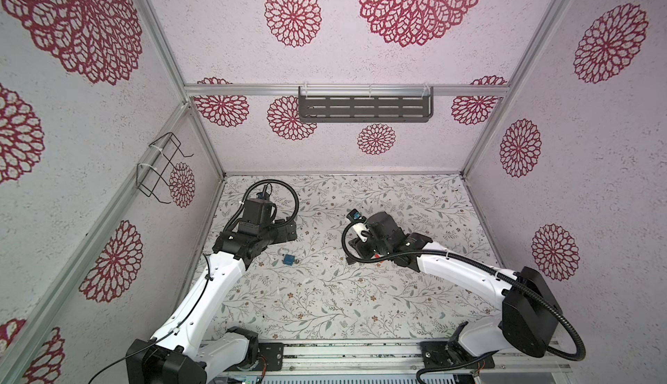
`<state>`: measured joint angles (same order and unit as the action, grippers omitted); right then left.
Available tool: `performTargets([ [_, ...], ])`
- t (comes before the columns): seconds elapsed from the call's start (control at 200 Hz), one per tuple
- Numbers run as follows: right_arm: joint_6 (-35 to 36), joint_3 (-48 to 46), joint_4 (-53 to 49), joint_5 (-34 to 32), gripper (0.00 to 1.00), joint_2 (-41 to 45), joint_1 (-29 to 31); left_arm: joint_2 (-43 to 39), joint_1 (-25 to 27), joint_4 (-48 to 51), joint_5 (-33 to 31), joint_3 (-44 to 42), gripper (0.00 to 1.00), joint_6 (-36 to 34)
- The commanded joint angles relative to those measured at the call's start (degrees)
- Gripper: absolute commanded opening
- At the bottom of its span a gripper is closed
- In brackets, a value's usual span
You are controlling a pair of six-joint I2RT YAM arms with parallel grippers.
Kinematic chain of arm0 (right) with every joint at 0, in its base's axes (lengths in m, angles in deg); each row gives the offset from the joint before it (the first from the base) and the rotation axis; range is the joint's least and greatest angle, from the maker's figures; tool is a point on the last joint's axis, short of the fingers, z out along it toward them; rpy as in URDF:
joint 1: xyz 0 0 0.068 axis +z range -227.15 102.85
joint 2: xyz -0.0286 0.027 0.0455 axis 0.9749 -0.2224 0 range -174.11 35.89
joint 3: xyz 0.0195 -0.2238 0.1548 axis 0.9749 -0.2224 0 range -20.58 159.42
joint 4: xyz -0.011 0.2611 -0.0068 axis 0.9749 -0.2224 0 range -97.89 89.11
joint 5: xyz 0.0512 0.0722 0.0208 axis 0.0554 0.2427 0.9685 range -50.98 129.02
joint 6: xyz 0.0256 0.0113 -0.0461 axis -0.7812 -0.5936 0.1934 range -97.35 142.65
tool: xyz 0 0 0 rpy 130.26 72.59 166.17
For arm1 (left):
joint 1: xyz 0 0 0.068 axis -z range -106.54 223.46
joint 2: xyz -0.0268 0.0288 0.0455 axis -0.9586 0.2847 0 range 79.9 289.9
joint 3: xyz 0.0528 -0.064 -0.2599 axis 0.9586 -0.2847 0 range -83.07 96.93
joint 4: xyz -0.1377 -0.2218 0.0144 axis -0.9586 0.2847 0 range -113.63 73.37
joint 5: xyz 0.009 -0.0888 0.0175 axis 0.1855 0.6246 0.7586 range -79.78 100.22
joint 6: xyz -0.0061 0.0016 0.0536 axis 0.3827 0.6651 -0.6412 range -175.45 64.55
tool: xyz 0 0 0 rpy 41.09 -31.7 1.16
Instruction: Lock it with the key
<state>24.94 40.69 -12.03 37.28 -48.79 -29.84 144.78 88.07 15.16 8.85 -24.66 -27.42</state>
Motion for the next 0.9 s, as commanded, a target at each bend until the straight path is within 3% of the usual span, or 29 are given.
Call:
performTargets([
  [0.0,5.26,7.76,-0.23,-0.59,0.44,-4.95,1.56,-1.69,-2.61,1.0,1.53,-0.1,0.97,4.45],
  [0.125,8.13,17.4,-5.74,-0.63,0.44,-14.08,3.47,-2.87,-6.4,-0.11,4.74,-2.65,0.97,7.73],
  [0.42,13.53,34.54,-14.38,6.56,0.44,-30.61,7.37,-5.71,-15.74,-1.92,9.1,-7.73,0.97,9.82],
  [0.691,17.25,47.35,-20.86,7.62,0.45,-42.31,10.64,-4.07,-25.97,-2.96,16.62,-10.01,0.97,11.35],
  [0.896,18.08,52.92,-22.69,8.9,0.47,-47.13,12.26,-2.89,-28.7,-3.74,19.1,-10.95,0.97,9.86],
])
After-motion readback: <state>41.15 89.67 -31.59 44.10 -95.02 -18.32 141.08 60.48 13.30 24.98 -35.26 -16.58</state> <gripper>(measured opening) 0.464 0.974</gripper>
